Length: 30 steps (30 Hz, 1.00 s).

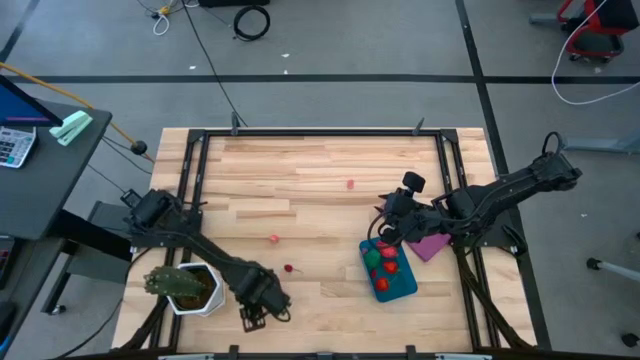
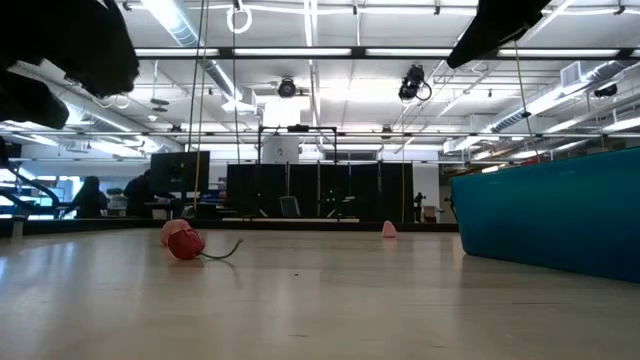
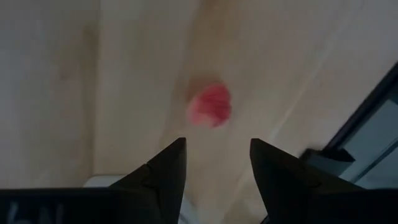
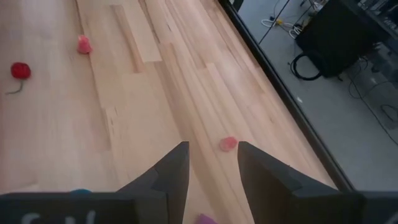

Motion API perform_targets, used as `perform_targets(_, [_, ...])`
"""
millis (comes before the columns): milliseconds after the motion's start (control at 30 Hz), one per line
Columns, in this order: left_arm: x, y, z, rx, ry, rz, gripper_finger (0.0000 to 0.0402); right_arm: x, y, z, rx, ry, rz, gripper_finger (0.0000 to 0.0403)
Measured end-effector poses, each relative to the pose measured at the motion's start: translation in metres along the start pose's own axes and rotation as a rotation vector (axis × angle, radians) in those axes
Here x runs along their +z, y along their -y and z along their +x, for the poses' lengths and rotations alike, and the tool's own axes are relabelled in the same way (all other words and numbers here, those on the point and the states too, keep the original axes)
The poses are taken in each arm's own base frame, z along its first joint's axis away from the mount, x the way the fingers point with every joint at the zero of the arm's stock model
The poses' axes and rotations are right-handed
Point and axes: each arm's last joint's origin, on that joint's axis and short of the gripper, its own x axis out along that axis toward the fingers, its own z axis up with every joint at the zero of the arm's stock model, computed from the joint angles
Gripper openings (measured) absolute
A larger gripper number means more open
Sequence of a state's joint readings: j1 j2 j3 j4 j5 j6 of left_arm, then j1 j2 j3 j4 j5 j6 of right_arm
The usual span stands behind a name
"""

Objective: Pick and placing Produce into tupperware
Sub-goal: Put the pink peach into the blue bin

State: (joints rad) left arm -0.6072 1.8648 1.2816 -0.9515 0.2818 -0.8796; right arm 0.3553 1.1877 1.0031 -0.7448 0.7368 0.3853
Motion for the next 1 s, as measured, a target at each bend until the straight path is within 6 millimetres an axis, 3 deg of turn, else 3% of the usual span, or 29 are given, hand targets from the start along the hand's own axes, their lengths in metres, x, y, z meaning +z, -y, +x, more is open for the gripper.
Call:
perform_targets(233, [-0.008, 0.011, 0.005, 0.076, 0.138, 0.044, 0.0185, 0.000, 0.000, 0.000, 0.001, 0.001, 0.040, 0.0145])
perform_targets(700, [-0.007, 0.015, 0.005, 0.036, 0.171, -0.100, 0.0178, 0.000, -0.001, 0.000, 0.015, -0.006, 0.159, 0.0145])
perform_targets(1000, [-0.018, 0.015, 0.011, 0.072, 0.145, -0.147, 0.0178, 0.000, -0.001, 0.000, 0.026, -0.012, 0.170, 0.0145])
